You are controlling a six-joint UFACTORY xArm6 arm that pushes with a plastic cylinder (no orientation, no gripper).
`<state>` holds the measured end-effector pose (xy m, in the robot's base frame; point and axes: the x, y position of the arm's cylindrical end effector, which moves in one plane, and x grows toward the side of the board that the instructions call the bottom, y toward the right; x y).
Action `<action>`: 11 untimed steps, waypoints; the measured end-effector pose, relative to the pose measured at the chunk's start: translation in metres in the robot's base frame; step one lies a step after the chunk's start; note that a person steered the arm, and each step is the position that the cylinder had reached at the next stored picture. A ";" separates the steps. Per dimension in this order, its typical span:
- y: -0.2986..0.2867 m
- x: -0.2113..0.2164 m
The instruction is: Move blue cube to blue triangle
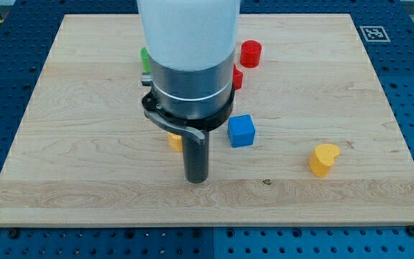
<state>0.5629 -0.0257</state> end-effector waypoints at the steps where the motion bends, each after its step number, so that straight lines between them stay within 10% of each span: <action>1: -0.008 0.001; 11: 0.084 -0.044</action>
